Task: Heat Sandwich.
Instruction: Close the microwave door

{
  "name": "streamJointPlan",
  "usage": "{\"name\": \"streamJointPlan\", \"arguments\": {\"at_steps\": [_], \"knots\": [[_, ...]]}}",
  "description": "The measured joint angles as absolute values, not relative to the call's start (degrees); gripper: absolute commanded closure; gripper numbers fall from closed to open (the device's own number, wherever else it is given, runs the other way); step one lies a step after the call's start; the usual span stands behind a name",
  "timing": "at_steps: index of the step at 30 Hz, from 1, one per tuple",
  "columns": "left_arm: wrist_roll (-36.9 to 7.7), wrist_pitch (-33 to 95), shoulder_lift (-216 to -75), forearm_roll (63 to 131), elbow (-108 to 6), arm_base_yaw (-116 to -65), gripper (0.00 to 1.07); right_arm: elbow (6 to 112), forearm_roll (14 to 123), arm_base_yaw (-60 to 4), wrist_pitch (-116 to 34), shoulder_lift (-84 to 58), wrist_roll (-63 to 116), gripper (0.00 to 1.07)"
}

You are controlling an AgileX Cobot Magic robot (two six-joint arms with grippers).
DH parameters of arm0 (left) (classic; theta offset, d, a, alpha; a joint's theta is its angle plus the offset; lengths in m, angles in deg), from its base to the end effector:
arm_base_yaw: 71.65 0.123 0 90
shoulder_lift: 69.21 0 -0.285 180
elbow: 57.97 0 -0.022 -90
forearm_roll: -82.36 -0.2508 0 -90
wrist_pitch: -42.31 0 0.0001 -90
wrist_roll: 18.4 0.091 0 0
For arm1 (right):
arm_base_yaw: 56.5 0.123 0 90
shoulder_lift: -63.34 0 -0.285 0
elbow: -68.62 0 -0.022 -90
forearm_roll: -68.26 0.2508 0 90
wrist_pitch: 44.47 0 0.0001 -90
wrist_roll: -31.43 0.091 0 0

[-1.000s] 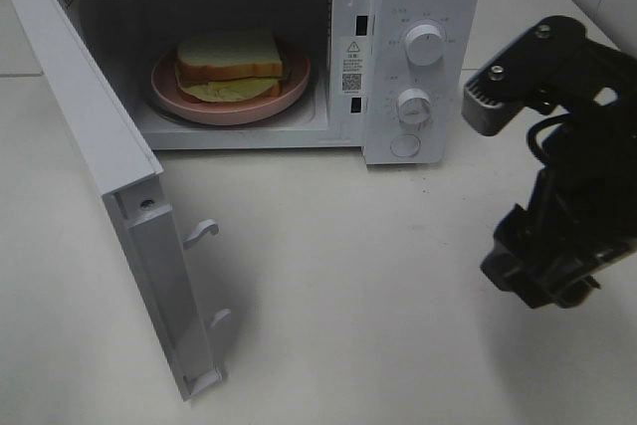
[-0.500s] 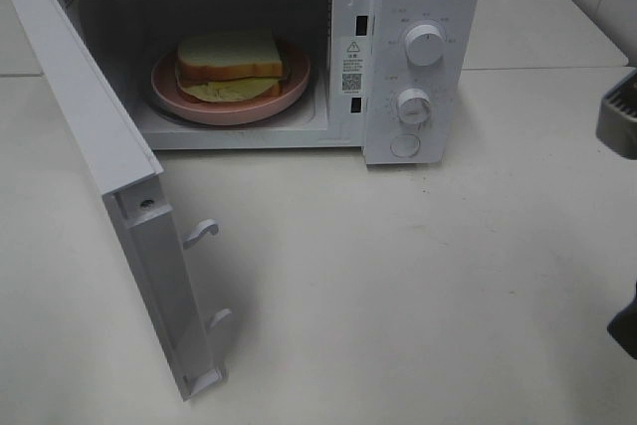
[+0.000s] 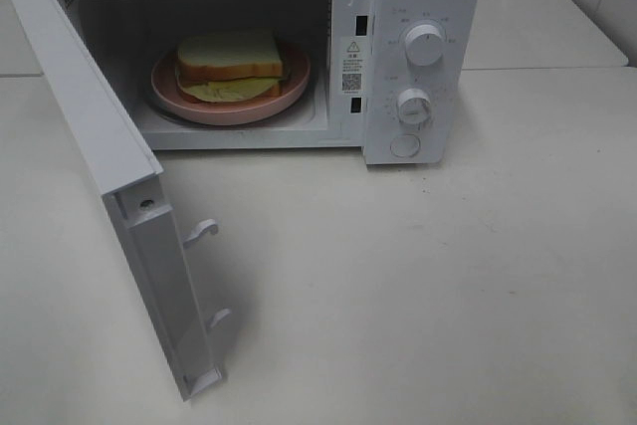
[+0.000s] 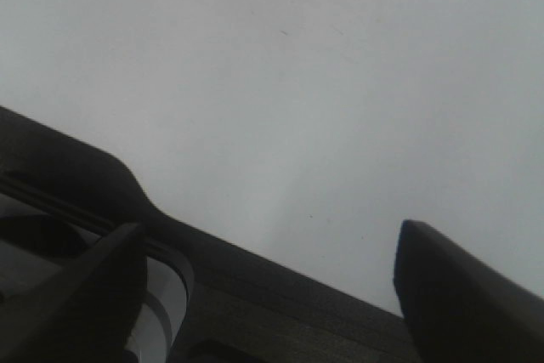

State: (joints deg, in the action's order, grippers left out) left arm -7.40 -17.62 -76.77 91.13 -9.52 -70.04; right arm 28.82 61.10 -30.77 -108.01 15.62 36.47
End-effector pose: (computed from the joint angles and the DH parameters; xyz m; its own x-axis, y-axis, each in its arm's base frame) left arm -0.0053 -0.0122 0.2798 -0.4194 0.1018 -0.9021 0.1400 0.9891 0.0466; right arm 0.0961 0.0350 0.2876 -0.7988 -0.3496 -0.4895 -0.3571 0.9305 -0.0818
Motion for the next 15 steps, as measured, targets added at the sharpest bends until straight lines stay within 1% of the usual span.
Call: {"name": "streamJointPlan", "arguments": {"at_steps": [1, 5, 8, 9, 12, 14, 15], "knots": [[-7.4, -17.6, -76.8, 91.1, -9.5, -70.0, 0.05, 28.8, 61.1, -30.8, -108.0, 15.6, 36.5, 0.31], [-7.4, -17.6, -76.8, 91.1, -9.5, -70.0, 0.05, 25.0, 61.1, -36.0, -107.0, 22.3, 36.5, 0.31], [-7.4, -17.6, -76.8, 91.1, -9.5, -70.0, 0.05, 23.8, 61.0, -37.8, -106.9, 24.8, 36.5, 0.31], [-7.4, -17.6, -76.8, 91.1, -9.5, -70.0, 0.05, 23.0, 61.0, -39.7, -106.8, 27.6, 36.5, 0.31], [-7.4, -17.6, -76.8, 91.1, -9.5, -70.0, 0.05, 22.4, 61.0, -41.4, -106.5, 30.3, 36.5, 0.31], [-7.4, -17.6, -76.8, 91.1, -9.5, -70.0, 0.05, 21.3, 61.0, -44.7, -105.3, 34.2, 36.5, 0.31], [-7.4, -17.6, -76.8, 91.1, -9.5, -70.0, 0.05, 21.3, 61.0, -44.7, -105.3, 34.2, 36.5, 0.31]]}}
